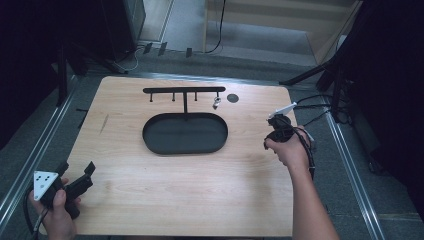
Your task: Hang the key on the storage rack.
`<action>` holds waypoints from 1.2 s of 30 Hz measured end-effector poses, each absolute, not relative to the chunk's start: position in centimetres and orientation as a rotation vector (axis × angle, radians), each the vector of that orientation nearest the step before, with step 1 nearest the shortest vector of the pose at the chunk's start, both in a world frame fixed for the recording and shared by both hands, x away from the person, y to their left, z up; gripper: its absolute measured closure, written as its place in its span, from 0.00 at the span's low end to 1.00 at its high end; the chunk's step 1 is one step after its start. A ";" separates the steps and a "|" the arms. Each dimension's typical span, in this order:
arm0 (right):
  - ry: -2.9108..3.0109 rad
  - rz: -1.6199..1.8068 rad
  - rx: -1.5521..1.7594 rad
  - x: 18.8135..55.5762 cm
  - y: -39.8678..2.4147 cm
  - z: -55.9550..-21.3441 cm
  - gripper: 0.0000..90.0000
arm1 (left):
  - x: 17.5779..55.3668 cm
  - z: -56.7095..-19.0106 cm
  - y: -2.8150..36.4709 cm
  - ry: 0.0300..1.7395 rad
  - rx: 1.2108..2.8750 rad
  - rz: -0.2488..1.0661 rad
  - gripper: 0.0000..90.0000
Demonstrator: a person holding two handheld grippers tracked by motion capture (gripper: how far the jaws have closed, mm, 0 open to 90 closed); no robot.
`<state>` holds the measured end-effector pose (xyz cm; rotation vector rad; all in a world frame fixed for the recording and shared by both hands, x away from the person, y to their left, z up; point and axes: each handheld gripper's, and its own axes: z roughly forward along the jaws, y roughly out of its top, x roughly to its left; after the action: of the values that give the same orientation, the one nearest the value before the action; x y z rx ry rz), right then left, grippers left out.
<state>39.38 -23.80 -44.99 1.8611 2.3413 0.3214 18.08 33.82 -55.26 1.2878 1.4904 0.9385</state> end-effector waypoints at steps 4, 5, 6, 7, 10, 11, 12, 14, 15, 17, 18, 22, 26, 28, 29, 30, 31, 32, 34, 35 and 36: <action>2.342 0.320 1.879 38.5 -25.1 -46.0 0.79 | 18.1 -55.3 33.8 1.489 1.292 0.938 0.16; 2.342 0.320 1.879 38.5 -25.1 -46.0 0.79 | 18.1 -55.3 33.8 1.489 1.292 0.938 0.16; 2.339 0.329 1.891 38.0 -25.7 -46.5 0.79 | 18.1 -55.3 33.8 1.489 1.291 0.938 0.16; 2.339 0.331 1.892 37.8 -25.9 -46.7 0.79 | 18.1 -55.3 33.8 1.489 1.289 0.937 0.16; 2.328 0.348 1.901 37.0 -26.8 -47.3 0.78 | 18.0 -55.3 33.8 1.489 1.289 0.939 0.16; 2.323 0.355 1.905 36.7 -27.0 -47.4 0.78 | 18.0 -55.3 33.8 1.489 1.289 0.939 0.16; 2.324 0.358 1.901 36.5 -27.3 -47.6 0.78 | 18.0 -55.3 33.8 1.489 1.289 0.939 0.16; 2.316 0.368 1.908 36.0 -27.7 -47.9 0.77 | 18.0 -55.3 33.8 1.489 1.289 0.940 0.16; 2.316 0.368 1.908 36.0 -27.7 -47.9 0.77 | 18.0 -55.3 33.8 1.489 1.289 0.940 0.16; 2.305 0.390 1.912 35.3 -28.4 -48.3 0.76 | 18.0 -55.3 33.8 1.489 1.291 0.941 0.16; 2.305 0.395 1.905 35.1 -28.6 -48.5 0.76 | 18.0 -55.3 33.8 1.489 1.290 0.941 0.16; 2.274 0.455 1.904 33.7 -29.7 -49.2 0.72 | 18.0 -55.3 33.8 1.488 1.289 0.943 0.16; 2.220 0.572 1.872 32.2 -31.0 -50.1 0.64 | 18.0 -55.3 33.8 1.488 1.290 0.944 0.16; 2.184 0.636 1.849 31.5 -31.6 -50.6 0.58 | 18.0 -55.3 33.8 1.489 1.288 0.944 0.16; 2.154 0.680 1.846 31.1 -31.9 -50.8 0.55 | 18.0 -55.3 33.8 1.487 1.291 0.946 0.16; 2.154 0.680 1.846 31.1 -31.9 -50.8 0.55 | 18.0 -55.3 33.8 1.487 1.291 0.946 0.16; 2.100 0.776 1.809 30.2 -32.5 -51.2 0.48 | 18.0 -55.3 33.8 1.487 1.294 0.948 0.16; 2.069 0.829 1.795 29.7 -32.8 -51.3 0.47 | 18.0 -55.2 33.8 1.487 1.296 0.949 0.16; 2.037 0.880 1.779 29.2 -33.1 -51.5 0.44 | 18.0 -55.2 33.7 1.488 1.296 0.950 0.16; 2.000 0.928 1.766 28.7 -33.4 -51.7 0.42 | 18.0 -55.2 33.7 1.489 1.295 0.949 0.16; 1.942 0.998 1.742 28.0 -33.9 -51.9 0.40 | 18.0 -55.3 33.8 1.488 1.293 0.946 0.16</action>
<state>27.98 -33.91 -51.94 1.7418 1.9420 0.9982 18.03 33.76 -55.25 1.2927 1.4882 0.9463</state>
